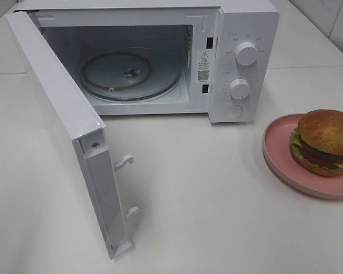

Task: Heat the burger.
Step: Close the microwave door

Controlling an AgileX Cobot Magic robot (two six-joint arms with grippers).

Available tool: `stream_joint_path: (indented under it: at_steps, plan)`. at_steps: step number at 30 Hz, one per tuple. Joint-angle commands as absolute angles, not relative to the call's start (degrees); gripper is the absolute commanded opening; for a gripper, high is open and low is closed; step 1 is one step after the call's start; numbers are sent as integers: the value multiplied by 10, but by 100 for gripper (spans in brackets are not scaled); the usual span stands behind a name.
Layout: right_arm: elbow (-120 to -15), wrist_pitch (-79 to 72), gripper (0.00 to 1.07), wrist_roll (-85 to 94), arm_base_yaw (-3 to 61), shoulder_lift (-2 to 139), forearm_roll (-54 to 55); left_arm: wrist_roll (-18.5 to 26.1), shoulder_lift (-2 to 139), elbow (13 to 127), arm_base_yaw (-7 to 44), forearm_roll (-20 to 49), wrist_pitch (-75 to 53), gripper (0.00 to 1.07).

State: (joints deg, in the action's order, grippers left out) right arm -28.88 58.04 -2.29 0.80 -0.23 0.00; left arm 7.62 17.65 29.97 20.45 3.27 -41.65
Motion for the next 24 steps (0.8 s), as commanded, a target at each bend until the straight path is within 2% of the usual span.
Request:
stream_joint_path:
  at_steps: [1, 4, 9, 15, 20, 24]
  plan:
    - [-289, 574, 58, -28, 16, -18, -5, 89, 222, 301, 201, 31, -366, 0]
    - [-289, 574, 58, -28, 33, -18, -5, 96, 326, 301, 201, 38, -284, 0]
    - [-289, 574, 58, -28, 34, -18, -5, 96, 421, 301, 201, 51, -198, 0]
    - [-289, 574, 58, -28, 34, -18, -5, 127, 587, 301, 201, 56, -32, 0]
    - [-289, 574, 58, -28, 34, -18, -5, 124, 694, 301, 205, 55, 88, 0]
    - [-289, 574, 58, -28, 34, -18, -5, 125, 747, 311, 218, 48, 135, 0]
